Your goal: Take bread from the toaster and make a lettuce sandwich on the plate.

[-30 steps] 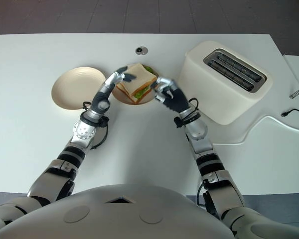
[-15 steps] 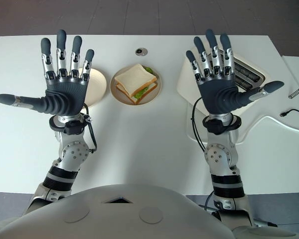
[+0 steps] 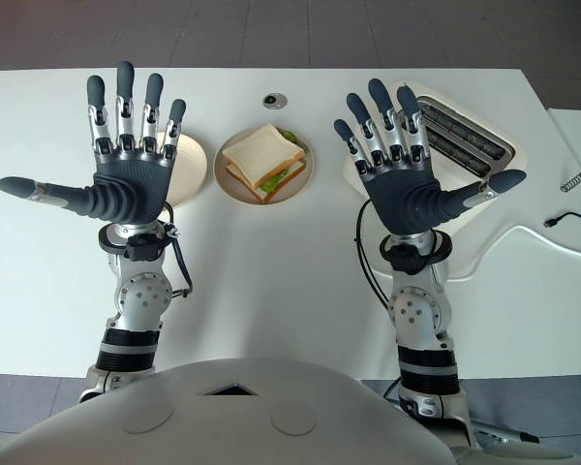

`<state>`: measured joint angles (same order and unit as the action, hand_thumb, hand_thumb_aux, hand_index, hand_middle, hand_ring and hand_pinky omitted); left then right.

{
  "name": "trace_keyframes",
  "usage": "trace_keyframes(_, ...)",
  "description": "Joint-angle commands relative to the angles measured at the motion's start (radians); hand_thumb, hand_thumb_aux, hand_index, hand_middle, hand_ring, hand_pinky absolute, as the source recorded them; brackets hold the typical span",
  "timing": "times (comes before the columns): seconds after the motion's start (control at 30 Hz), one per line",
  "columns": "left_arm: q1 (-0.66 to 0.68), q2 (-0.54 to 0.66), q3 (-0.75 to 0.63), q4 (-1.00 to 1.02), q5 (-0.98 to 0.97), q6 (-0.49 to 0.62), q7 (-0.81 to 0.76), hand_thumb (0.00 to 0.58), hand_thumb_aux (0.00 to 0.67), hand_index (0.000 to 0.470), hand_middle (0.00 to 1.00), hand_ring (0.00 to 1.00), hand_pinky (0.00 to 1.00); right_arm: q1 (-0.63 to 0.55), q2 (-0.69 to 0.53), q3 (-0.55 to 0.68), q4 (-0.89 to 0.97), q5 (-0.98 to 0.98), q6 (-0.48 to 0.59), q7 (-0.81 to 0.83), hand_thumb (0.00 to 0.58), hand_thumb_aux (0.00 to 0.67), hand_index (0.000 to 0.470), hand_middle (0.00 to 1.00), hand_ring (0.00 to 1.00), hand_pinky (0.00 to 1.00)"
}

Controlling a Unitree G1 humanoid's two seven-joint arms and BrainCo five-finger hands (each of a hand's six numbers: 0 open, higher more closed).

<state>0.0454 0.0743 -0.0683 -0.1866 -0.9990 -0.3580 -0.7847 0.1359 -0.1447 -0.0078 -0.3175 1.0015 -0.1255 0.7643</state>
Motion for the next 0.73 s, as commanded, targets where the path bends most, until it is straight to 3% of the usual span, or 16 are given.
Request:
trace_keyframes(0.03, 0.01, -0.027, 0.025, -0.005, 0.036, 0.036, -0.009, 0.0, 0.0, 0.0, 0.0, 0.0, 0.0, 0.006, 0.018, -0.012, -0.014, -0.014, 0.028, 0.01, 0.0, 0.0, 0.0, 0.0, 0.0, 0.0)
trace_keyframes(0.73, 0.029, -0.136, 0.092, 0.054, 0.087, 0.133, -0.079, 0.0, 0.0, 0.0, 0.0, 0.0, 0.0, -0.02, 0.083, -0.031, 0.033, -0.065, 0.073, 0.037, 0.0, 0.0, 0.0, 0.0, 0.0, 0.0)
